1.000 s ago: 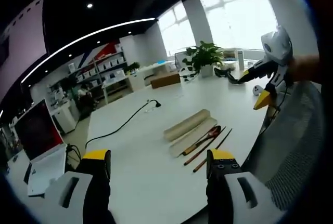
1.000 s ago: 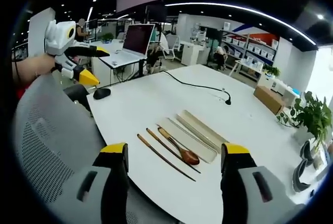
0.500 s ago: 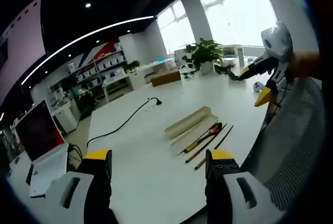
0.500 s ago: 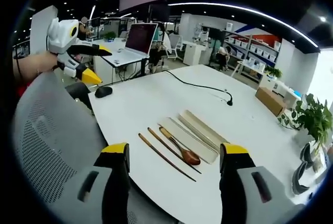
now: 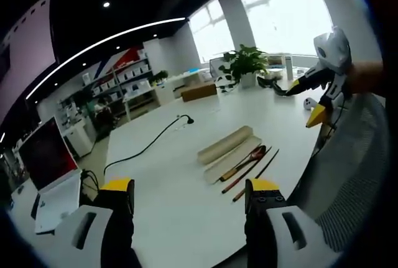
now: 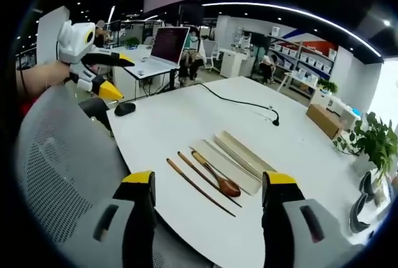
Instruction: Arrange the utensils inside the cutlery case until each visible utensil rests in its matching compartment.
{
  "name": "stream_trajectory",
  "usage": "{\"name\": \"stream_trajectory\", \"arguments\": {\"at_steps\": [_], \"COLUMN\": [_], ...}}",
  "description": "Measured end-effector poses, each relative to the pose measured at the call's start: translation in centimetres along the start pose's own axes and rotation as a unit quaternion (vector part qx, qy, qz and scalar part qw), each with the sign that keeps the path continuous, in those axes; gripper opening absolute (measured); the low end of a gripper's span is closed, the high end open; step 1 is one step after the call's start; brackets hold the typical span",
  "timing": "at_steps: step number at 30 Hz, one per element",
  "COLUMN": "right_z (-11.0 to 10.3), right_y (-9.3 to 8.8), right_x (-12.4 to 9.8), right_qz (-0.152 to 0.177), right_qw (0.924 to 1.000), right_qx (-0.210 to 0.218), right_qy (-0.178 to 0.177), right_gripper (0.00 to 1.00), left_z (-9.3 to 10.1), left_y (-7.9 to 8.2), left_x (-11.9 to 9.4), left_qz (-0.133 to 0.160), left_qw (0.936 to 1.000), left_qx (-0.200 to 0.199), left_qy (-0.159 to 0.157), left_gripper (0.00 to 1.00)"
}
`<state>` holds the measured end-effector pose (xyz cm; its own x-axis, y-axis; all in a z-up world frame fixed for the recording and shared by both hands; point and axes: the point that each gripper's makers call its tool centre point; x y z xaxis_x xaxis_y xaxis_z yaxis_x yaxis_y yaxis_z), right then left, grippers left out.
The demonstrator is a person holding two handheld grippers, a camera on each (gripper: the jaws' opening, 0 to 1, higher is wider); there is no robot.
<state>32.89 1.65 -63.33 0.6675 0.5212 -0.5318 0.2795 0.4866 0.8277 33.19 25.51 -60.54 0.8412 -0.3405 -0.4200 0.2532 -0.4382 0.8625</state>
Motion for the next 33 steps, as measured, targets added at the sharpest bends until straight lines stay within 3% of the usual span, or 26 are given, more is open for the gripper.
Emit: {"name": "stream_trajectory", "arguments": {"at_steps": [20, 33], "right_z": [0.0, -0.59], "right_y": [-0.09, -0.08], "right_x": [0.0, 0.35], "right_qz": [0.0, -0.004], "right_qw": [1.0, 0.9997], "right_qx": [0.006, 0.006], "right_qy": [0.004, 0.024], "right_gripper": [0.67, 0.65], "left_z": [0.2, 0.1], "left_y": [-0.17, -0.22], "left_x": [0.09, 0.16], "left_qz": [-0.005, -0.007], "left_qw": [1.0, 1.0], "left_qx": [0.003, 0.001], "left_qy": [-0.005, -0.006], "left_gripper": [0.74, 0.74]}}
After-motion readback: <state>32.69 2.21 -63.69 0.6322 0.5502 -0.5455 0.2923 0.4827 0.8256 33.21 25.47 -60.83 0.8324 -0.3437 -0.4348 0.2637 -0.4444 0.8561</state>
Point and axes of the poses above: the point that each gripper's makers call its tool centre point, and the gripper's own axes: x roughly forward along the fingers, z roughly to its right, y roughly out of its top, and after that the axes turned 2 degrees about -y, right-handed
